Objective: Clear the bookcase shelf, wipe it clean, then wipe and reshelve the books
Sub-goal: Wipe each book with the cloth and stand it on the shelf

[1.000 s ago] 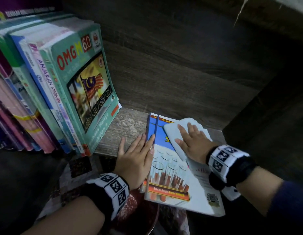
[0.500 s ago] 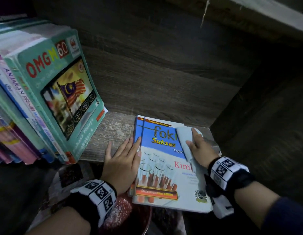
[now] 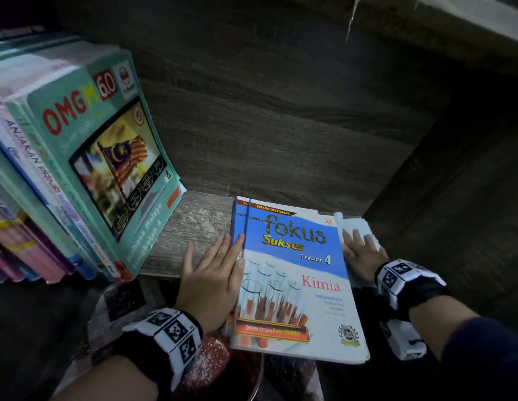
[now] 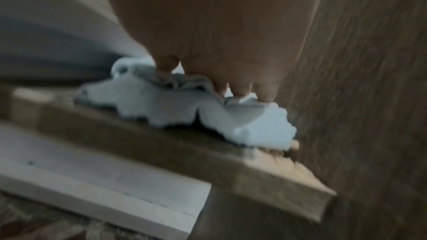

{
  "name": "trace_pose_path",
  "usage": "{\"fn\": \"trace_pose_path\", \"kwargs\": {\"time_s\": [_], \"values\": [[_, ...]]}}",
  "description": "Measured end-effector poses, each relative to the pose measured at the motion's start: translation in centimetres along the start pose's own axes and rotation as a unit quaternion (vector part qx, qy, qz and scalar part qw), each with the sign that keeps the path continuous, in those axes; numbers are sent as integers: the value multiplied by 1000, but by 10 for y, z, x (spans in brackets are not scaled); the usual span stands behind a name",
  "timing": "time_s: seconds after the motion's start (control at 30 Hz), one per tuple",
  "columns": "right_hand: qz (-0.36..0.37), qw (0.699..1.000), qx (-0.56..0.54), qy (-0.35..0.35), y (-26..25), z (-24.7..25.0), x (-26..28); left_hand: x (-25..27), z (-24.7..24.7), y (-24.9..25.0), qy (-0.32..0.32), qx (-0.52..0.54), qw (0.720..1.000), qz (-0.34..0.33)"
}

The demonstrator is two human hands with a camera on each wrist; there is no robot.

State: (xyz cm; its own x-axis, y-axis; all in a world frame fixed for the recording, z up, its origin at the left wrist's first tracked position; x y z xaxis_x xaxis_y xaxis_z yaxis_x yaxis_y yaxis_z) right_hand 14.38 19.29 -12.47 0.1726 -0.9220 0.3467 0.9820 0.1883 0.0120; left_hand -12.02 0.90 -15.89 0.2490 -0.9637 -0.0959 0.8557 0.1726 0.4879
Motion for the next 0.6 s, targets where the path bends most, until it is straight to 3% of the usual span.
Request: {"fn": "trace_pose_path", "kwargs": {"time_s": [0.1,0.23,0.27,0.4,0.5,0.6], "values": [[-5,1000,-12,15,-1,-1,5,0,1,1,-16,-7,1000,5],[-5,975,-130,182,-15,24,41,-1,5,1,-46,-1,999,1],[-12,971,-137,197,-21,30,56,-1,7,2,-51,9,999,0],[-17,989,-145,-17,-47,24,96,-3,8,9,-98,16,995,11],[2,986,-161,-43,-57,22,99,-6,10,15,-136,31,989,50],[2,979,-202,-30,-56,22,94,-9,14,14,-129,110,984,55]]}}
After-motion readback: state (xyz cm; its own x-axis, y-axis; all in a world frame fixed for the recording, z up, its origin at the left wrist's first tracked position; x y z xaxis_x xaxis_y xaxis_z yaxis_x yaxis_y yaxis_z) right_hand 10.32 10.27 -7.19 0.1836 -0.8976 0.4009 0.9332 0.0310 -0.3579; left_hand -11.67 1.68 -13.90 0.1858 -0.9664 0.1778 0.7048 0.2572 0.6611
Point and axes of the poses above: each hand's wrist, its own x-axis away from the middle knuckle, its own z-axis out of the back of the hand, y = z × x, the point moved 2 cm from there along -x, towards the middle knuckle, and after that the axes turned 1 degree about z, right-handed, at the moved point
